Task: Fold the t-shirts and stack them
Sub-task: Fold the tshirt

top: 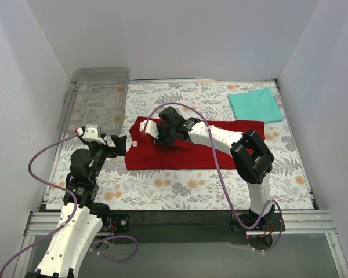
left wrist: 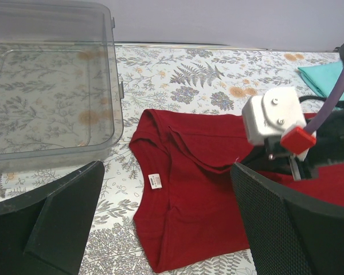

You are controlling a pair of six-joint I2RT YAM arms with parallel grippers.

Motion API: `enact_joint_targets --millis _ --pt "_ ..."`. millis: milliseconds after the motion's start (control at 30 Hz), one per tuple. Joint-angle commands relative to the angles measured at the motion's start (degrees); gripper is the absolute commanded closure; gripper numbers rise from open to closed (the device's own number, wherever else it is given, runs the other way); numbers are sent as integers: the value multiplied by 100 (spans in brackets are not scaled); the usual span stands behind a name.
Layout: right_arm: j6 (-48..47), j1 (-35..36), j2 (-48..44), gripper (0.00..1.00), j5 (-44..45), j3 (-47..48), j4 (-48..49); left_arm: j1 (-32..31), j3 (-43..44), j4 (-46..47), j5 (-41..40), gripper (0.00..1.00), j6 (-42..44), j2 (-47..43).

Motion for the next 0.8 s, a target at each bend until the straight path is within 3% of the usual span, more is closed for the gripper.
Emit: enact_joint_targets --millis 0,233,467,533,600,633,733,767 --pt "189 -144 -251 90 -189 244 117 33 -55 35 -93 15 69 -37" --pt "742 -661 -40 97 -216 657 143 33 -55 35 -101 15 78 -11" --pt "1393 -1154 57 95 214 701 547 33 -63 35 -57 15 78 24" --pt "1560 -1181 162 87 390 745 548 42 -63 35 -40 15 78 33" --pt "1657 -1190 250 74 548 772 530 33 -55 44 -31 15 78 42" --pt "1762 -1190 311 61 775 772 530 33 -55 44 -31 15 78 51" --pt "1833 -1207 286 41 1067 728 530 33 -72 44 4 15 78 51" --pt "1842 -1216 259 40 1068 710 530 33 -64 35 22 15 78 60"
